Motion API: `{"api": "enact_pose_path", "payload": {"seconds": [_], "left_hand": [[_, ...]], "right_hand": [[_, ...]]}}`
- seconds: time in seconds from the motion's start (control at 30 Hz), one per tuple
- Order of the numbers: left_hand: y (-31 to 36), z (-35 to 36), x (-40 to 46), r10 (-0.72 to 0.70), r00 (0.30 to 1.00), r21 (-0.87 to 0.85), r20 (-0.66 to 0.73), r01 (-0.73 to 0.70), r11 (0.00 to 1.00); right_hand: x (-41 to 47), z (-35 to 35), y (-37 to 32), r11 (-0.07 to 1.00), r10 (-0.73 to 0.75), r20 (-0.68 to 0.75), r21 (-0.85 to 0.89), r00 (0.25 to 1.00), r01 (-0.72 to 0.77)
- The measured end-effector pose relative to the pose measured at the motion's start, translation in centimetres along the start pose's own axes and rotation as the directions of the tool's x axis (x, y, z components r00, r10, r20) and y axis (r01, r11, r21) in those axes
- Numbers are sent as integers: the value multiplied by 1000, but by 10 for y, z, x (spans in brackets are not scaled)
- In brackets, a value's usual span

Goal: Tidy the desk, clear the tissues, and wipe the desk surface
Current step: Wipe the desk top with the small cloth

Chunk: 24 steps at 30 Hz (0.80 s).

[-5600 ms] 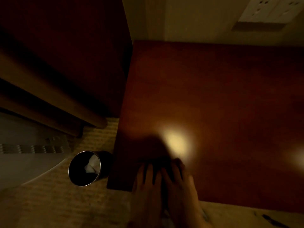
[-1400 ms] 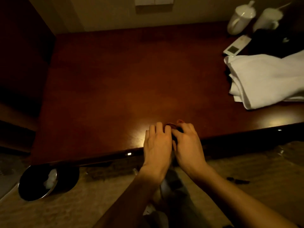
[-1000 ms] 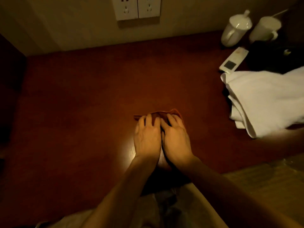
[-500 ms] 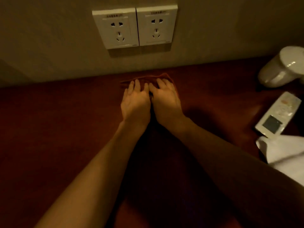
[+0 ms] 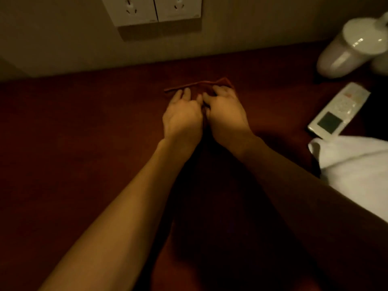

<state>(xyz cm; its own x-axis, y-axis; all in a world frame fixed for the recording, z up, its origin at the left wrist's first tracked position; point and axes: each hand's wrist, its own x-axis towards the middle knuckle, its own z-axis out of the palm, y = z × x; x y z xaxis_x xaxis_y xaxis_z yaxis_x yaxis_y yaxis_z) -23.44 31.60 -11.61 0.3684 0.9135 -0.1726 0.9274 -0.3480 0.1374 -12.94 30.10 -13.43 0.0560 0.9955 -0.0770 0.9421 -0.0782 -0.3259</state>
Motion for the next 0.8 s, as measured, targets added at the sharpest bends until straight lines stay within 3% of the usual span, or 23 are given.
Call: {"api": "enact_pose_path", "payload": {"seconds": [0.17,0.27,0.4,0.53,0.67,0.8], "left_hand": [[47,30,-91,22,1000,-22,-19,-23,1000],[72,43,-162,41,999,-28,-6,-41,999],[112,64,-265,94,991,-72,94,-88,994],[141,84,-352,121,989,-92,83,-113,989],[158,91,-390,113,982,-95,153,-100,990],[159,90,-376,106,978,-89,178,-91,992]], "right_hand": [[-109,8,20,996,79,9,29,997,-79],[-188,13,27,997,73,-54,45,996,-70],[-305,13,36,996,81,62,17,995,-83],[-395,15,41,998,51,43,33,998,-53],[-444,16,41,993,54,19,100,998,-55],[-430,15,40,993,55,18,105,998,-57]]}}
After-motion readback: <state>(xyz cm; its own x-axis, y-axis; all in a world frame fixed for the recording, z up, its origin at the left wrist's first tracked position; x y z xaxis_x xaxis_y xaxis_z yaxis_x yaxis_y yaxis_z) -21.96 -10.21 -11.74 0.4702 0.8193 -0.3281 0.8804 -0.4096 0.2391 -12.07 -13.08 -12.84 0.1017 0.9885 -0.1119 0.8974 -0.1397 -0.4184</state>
